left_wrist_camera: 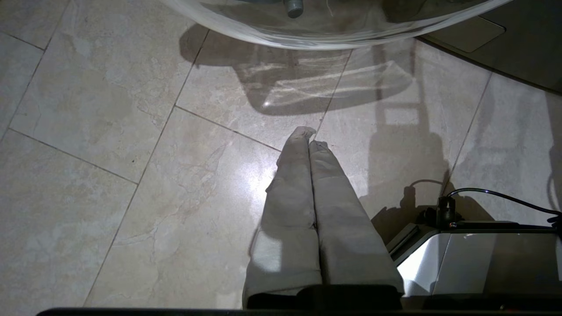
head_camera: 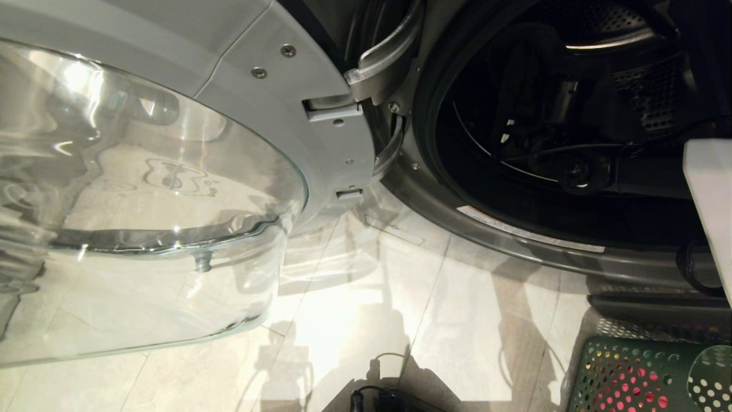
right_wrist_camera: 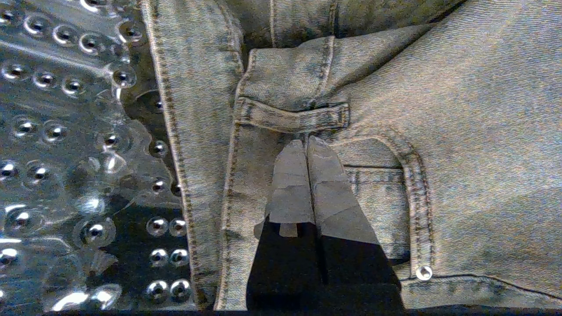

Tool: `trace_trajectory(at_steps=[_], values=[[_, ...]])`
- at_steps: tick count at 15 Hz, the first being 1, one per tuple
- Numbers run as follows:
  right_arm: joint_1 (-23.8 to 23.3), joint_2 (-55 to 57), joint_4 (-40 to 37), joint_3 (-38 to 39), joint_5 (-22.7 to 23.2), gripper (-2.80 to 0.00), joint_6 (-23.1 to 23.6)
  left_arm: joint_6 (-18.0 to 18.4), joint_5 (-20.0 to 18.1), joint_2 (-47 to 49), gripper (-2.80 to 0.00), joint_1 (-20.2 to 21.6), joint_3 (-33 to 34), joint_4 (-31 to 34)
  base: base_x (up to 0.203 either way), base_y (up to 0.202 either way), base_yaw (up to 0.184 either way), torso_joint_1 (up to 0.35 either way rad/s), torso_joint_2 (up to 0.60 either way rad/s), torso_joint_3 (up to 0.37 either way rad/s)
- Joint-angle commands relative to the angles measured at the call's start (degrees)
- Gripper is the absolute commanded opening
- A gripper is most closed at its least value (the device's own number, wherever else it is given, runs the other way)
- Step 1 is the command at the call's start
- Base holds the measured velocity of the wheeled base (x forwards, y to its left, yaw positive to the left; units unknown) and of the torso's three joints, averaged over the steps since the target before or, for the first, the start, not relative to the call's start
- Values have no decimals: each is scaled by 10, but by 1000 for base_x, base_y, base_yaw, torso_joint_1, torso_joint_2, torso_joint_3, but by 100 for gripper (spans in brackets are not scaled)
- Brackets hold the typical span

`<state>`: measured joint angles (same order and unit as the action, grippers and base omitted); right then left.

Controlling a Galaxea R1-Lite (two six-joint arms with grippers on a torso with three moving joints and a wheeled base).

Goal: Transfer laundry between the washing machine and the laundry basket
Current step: Pick a cloth and place it into the basket

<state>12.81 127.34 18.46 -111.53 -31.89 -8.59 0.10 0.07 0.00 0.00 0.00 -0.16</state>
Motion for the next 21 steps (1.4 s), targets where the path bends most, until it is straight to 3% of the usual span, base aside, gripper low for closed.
trace_trajectory(at_steps=[1,11,12,13,21], values=[[0,-1,1,0,-2,-280,0,0,0,1,-280,0,0,0,0,0,0,0,0,0],[-3,-13,1,-1,-10,-280,2,0,0,1,-280,0,0,0,0,0,0,0,0,0],[-9,-17,1,-1,-9,-15,3,0,0,0,-280,0,0,0,0,0,0,0,0,0],[-13,-20,2,-2,-6,0,3,0,0,1,-280,0,0,0,0,0,0,0,0,0],[-54,-31,-5,-1,-5,0,8,0,0,0,-280,0,0,0,0,0,0,0,0,0]])
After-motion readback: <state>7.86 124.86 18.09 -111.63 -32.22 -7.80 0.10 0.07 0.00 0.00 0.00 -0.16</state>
